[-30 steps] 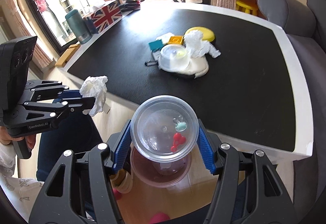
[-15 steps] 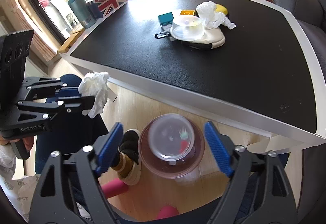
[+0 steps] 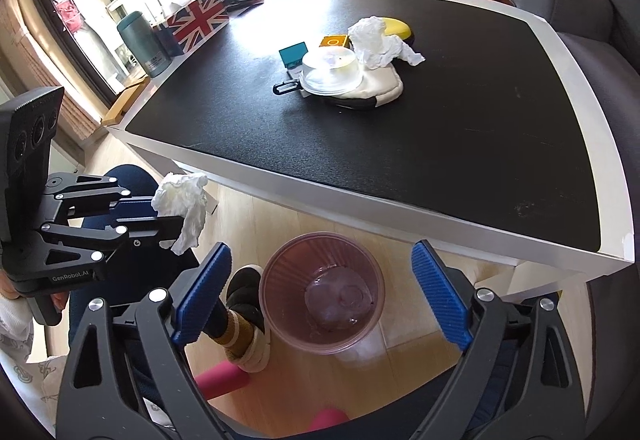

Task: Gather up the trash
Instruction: 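Carry the tissue over the pink wastebasket and open the left gripper, then move the left gripper back toward the table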

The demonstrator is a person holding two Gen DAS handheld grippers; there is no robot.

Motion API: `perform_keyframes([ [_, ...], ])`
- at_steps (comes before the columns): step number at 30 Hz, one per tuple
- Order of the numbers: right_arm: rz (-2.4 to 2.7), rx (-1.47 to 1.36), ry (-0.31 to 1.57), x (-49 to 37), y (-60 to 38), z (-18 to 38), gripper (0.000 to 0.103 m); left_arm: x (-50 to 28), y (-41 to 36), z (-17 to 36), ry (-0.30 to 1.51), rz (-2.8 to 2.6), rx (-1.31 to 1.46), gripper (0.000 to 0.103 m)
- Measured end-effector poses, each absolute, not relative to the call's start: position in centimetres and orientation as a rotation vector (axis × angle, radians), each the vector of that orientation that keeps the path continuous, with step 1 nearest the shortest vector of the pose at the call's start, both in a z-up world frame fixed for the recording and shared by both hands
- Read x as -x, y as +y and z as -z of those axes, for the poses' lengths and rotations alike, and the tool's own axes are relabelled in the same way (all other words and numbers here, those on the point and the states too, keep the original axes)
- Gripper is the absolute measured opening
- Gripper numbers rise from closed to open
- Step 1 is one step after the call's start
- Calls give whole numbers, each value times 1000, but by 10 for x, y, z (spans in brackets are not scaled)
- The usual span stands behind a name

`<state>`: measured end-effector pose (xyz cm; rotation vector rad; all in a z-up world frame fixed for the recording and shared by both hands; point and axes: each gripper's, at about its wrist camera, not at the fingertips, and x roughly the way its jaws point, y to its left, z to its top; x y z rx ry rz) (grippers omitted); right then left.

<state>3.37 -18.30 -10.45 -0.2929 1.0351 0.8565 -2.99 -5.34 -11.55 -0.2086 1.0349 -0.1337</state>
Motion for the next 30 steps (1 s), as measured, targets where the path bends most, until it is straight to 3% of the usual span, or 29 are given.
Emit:
perform_keyframes([
  [3, -851, 286, 1035, -36, -186, 104, 90, 28, -57, 117, 1044, 131, 193, 22],
  [5, -847, 281, 1035, -37, -188, 104, 90, 27, -58, 117, 1044, 130, 193, 33],
  [7, -843, 276, 1033, -39, -190, 103, 90, 27, -57, 117, 1033, 123, 194, 72],
  [9, -840, 273, 1030, -40, -191, 102, 90, 28, -55, 114, 1005, 99, 203, 90],
  [13, -828, 267, 1026, -42, -194, 101, 92, 27, -50, 113, 1001, 57, 195, 95],
  [30, -830, 268, 1021, -41, -189, 100, 96, 29, -40, 108, 991, 29, 213, 95],
])
